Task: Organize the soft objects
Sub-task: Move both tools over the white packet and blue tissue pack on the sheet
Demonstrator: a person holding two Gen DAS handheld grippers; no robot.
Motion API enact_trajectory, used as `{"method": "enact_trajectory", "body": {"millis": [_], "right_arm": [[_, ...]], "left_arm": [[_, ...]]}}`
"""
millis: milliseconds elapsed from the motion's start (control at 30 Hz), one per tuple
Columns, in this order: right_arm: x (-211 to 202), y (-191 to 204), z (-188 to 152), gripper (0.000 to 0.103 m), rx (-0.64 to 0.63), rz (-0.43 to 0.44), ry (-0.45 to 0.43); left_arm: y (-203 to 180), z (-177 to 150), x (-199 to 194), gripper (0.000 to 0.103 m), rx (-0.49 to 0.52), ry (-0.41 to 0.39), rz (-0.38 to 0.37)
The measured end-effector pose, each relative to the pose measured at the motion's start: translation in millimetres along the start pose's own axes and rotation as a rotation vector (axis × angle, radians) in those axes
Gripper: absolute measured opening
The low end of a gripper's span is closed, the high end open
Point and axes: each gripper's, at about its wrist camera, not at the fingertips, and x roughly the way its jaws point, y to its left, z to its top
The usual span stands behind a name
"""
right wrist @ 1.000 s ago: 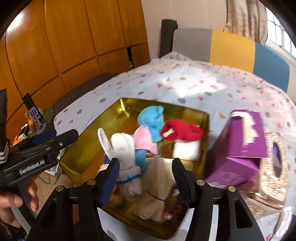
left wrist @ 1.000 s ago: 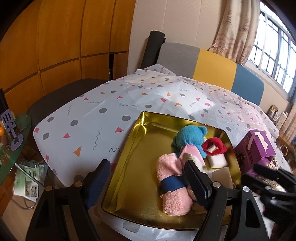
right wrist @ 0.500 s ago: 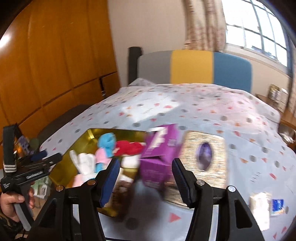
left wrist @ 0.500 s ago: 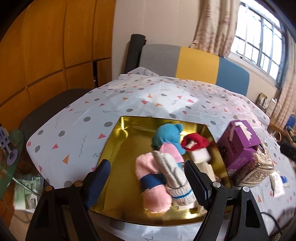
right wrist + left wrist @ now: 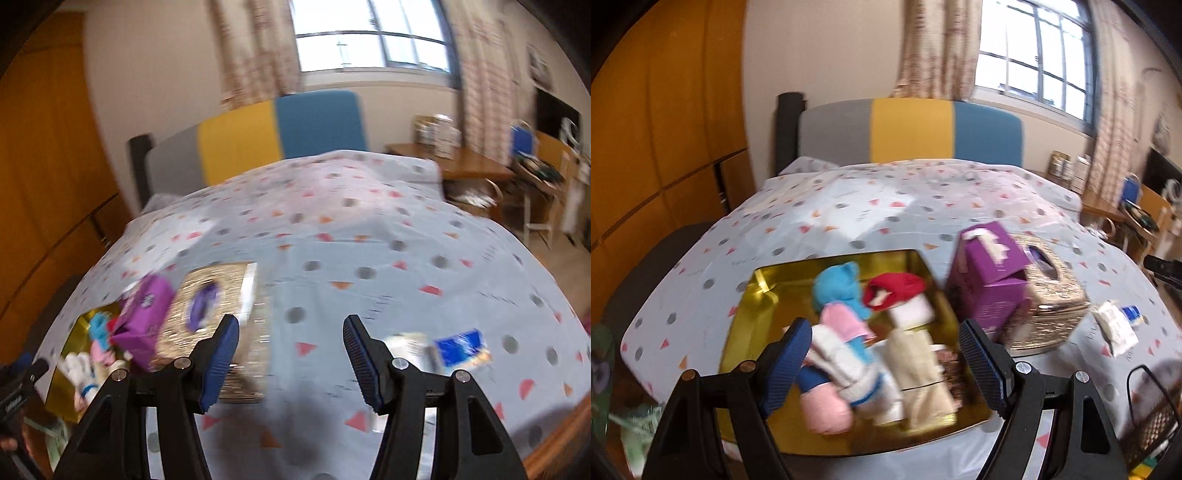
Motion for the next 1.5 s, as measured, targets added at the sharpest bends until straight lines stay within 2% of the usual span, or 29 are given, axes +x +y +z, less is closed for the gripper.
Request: {"method": "enact_trajectory", "body": {"millis": [167, 333, 567, 733, 833, 933, 1100, 1200, 1367, 1500], "right_arm": [[-10.6, -52.0, -3.3, 0.060, 0.132, -0.080, -0.008], [-19.1, -83.6, -9.9, 0.060, 0.192, -0.142, -0.009], [-33.0, -117.0, -16.4, 0.060, 0.262, -0.203, -0.010], [-43.9, -132.2, -19.4, 0.060, 0.276, -0.236, -0.019], [-52.8, -142.7, -23.4, 0.060, 0.290, -0.248, -0.027], [-58.2, -149.8, -25.6, 0.060, 0.293, -0.249, -0.027], [-66.2, -154.3, -28.8, 0.060, 0.271, -0.246, -0.031], [-68.9, -153.3, -30.7, 0.060, 0.241, -0.244, -0.034], [-69.1, -152.6, -32.7, 0.060, 0.200, -0.231, -0.025], [-69.4, -161.9, -36.4, 0.060, 0.228, -0.211, -0.026]], "left_arm": [[-35.2, 5.2, 1.2, 0.082, 0.076, 0.000, -0.067], [-71.1, 8.1, 0.8, 0.082, 0.155, 0.008, -0.156], [-130.6, 18.7, -3.8, 0.082, 0.263, 0.016, -0.367], [-182.3, 22.5, -2.9, 0.082, 0.390, 0.025, -0.514], [-215.1, 23.4, 11.0, 0.082, 0.441, 0.089, -0.568], [-243.0, 22.9, 29.9, 0.082, 0.440, 0.179, -0.613], [-289.8, 22.4, 65.4, 0.082, 0.411, 0.313, -0.637], [-314.1, 18.9, 86.5, 0.082, 0.406, 0.369, -0.625], [-344.4, 8.2, 128.7, 0.082, 0.333, 0.520, -0.619], [-358.6, -0.1, 163.1, 0.082, 0.220, 0.631, -0.593]]}}
